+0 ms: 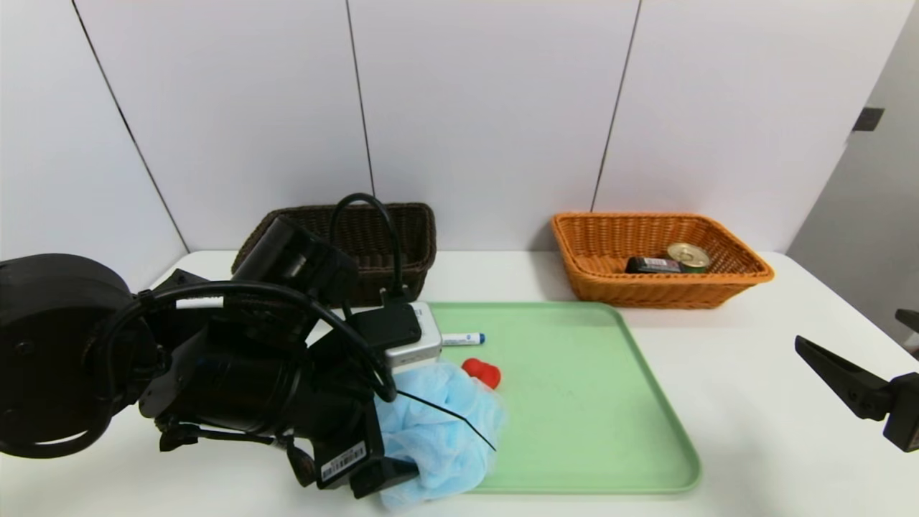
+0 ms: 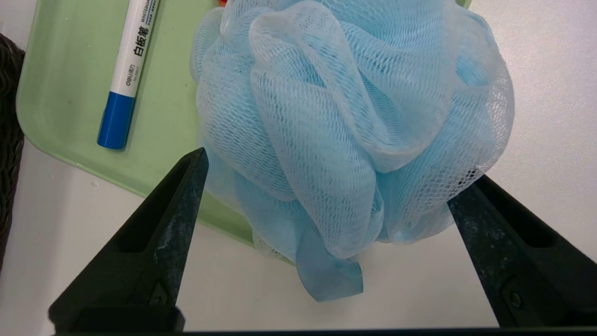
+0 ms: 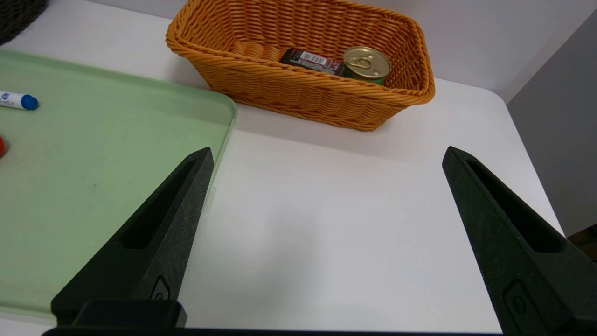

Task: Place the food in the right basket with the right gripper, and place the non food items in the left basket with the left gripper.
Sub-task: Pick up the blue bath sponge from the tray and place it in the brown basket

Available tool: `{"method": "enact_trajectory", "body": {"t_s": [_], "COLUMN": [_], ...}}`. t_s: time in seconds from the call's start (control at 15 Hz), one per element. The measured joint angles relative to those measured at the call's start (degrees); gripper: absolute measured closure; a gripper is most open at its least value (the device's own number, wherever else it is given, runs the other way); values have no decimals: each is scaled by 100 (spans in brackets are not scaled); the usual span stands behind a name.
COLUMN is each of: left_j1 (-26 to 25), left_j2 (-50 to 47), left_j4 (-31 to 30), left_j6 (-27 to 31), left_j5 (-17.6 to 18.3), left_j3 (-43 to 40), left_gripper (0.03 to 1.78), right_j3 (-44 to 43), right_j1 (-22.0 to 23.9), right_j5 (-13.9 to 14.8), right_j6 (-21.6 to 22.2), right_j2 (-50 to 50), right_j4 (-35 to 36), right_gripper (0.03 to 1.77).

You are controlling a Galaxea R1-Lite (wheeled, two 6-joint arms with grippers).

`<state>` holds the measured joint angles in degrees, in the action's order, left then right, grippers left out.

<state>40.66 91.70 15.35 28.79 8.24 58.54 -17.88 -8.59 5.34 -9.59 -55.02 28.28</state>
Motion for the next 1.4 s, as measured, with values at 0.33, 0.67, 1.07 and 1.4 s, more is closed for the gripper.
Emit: {"method": "enact_trajectory", "body": {"t_s": [0.33,0.67,1.07,1.4], "left_j1": [2,7,13,5], "left_j2": [39,44,-77,-377], "left_j4": [-13,-20,-26,-160], "left_j6": [17,6,-66,-791], "left_j5": [-6,-9,-20,-9], "left_j3": [-9,-44,-121,474], "left_gripper": [74,173,173,173], "right_j3": [0,0,-2,9], "right_j1": [0,0,0,0], "right_j5": [-17,-28,-28,-35], "right_j6": [-2,0,0,-10], "right_j2": [-55,-66,-71,-101], "right_j4": [0,0,0,0], "right_gripper": [10,11,10,11]}}
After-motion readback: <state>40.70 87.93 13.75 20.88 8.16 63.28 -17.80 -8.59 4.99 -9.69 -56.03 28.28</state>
